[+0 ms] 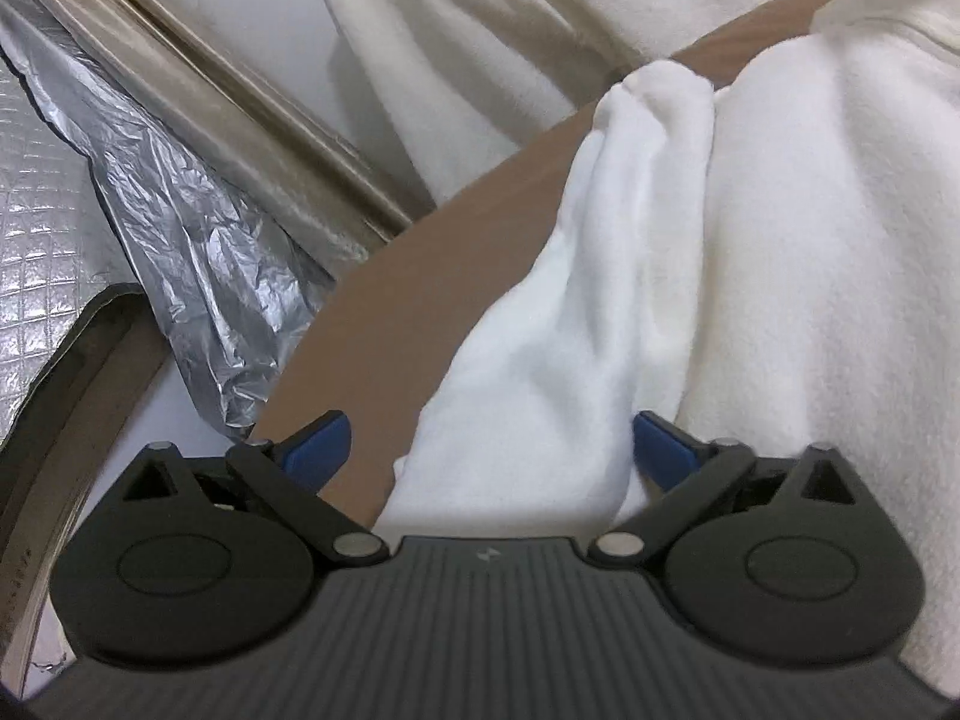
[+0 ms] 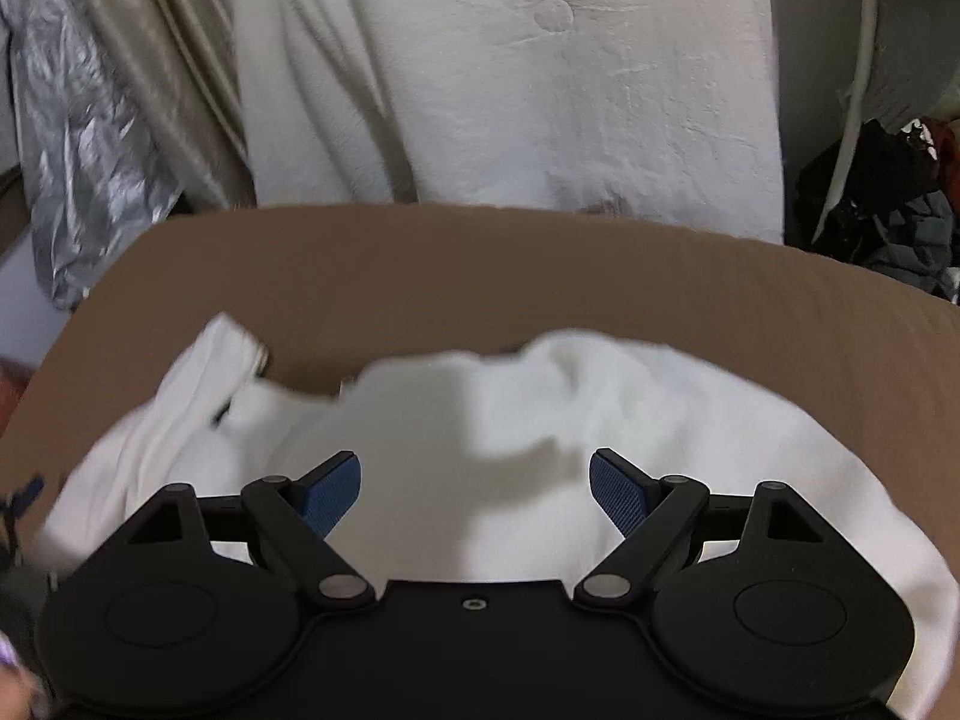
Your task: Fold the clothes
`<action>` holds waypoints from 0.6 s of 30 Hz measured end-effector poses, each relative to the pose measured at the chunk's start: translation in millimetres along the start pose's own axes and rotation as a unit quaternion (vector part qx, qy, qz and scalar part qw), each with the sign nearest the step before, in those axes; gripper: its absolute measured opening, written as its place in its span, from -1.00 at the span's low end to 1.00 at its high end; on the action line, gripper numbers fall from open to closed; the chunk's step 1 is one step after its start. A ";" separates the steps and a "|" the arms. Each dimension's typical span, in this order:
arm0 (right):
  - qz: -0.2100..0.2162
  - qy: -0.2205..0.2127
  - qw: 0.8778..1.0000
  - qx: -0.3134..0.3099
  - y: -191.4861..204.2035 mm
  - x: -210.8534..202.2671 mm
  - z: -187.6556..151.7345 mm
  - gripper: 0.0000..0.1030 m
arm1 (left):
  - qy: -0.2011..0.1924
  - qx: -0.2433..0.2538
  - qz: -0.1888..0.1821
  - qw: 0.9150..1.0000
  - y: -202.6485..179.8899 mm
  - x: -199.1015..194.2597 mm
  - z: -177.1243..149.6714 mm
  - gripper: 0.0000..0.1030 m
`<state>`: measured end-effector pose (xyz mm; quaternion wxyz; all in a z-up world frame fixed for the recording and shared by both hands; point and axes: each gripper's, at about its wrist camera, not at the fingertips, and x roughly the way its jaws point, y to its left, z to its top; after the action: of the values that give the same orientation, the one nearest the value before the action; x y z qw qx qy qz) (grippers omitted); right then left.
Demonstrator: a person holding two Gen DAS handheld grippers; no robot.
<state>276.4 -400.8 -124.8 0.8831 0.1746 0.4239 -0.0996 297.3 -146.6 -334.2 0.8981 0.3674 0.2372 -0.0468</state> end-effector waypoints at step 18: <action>-0.056 0.027 0.998 -0.032 -15.1 75.0 17.6 0.69 | 0.086 -0.440 0.236 0.862 244.3 -5.4 -110.7 0.17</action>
<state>330.6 -423.7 -176.7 0.8697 0.1245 0.4594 -0.1308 312.3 105.6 -244.2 0.9264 -0.0186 0.2158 0.3080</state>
